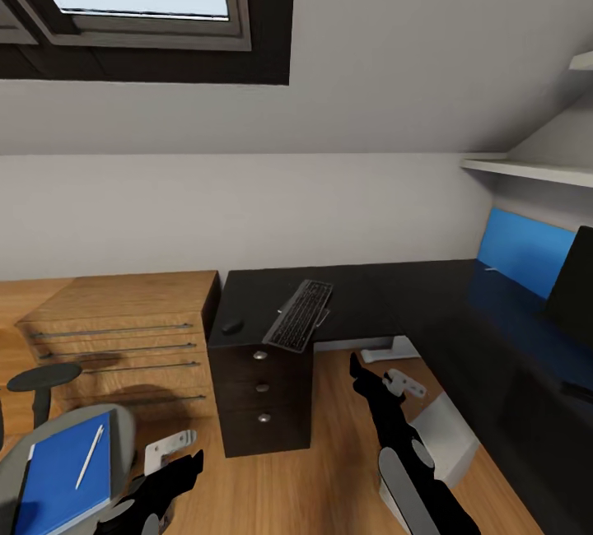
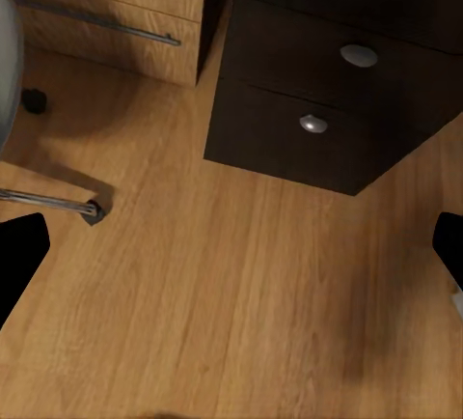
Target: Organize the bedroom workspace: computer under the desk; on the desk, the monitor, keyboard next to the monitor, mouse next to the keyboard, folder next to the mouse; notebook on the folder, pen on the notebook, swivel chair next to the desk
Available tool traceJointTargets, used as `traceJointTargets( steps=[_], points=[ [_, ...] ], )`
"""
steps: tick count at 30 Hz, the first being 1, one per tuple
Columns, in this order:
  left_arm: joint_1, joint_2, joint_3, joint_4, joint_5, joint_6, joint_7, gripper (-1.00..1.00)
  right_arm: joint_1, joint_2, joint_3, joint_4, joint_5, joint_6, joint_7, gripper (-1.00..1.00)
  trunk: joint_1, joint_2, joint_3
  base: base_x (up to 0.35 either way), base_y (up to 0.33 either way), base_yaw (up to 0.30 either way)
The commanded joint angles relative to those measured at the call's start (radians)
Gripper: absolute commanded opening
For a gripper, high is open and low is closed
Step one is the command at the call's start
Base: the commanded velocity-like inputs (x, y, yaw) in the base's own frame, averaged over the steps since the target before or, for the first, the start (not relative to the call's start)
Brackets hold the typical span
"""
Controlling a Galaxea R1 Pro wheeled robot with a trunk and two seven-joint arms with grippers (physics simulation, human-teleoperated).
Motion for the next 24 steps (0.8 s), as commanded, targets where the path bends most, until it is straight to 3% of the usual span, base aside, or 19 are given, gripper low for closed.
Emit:
traceJointTargets(
  steps=[1,5,14,17,18,24],
  points=[
    [0.0,0.0,0.0,-0.002,0.01,0.004,0.007,1.0,-0.001,-0.001,0.003,0.0,-0.01,-0.004,-0.005,1.0,0.001,-0.001,-0.001,0.256,0.0,0.0],
    [0.0,0.0,0.001,-0.002,0.011,0.004,0.007,1.0,-0.001,0.0,0.003,-0.001,-0.008,0.037,-0.006,1.0,0.001,-0.001,-0.001,0.285,0.0,0.0],
    [0.0,0.0,0.006,-0.003,0.012,0.002,0.007,1.0,-0.001,0.0,0.001,-0.059,-0.004,0.245,-0.021,1.0,0.001,-0.001,-0.001,0.131,0.0,0.0],
    [0.0,0.0,0.015,-0.005,0.012,0.001,0.007,1.0,-0.001,0.0,0.001,-0.084,-0.005,0.318,-0.063,1.0,0.001,-0.001,-0.001,0.117,0.0,0.0],
    [0.0,0.0,0.025,-0.005,0.013,0.001,0.007,1.0,-0.001,0.0,0.0,-0.113,-0.005,0.378,-0.105,1.0,0.001,-0.001,-0.001,0.238,0.0,0.0],
    [0.0,0.0,0.041,-0.016,0.016,0.001,0.007,1.0,-0.001,-0.005,-0.007,-0.195,-0.004,0.481,-0.178,1.0,0.001,-0.001,-0.001,0.152,0.0,0.0]
  ],
)
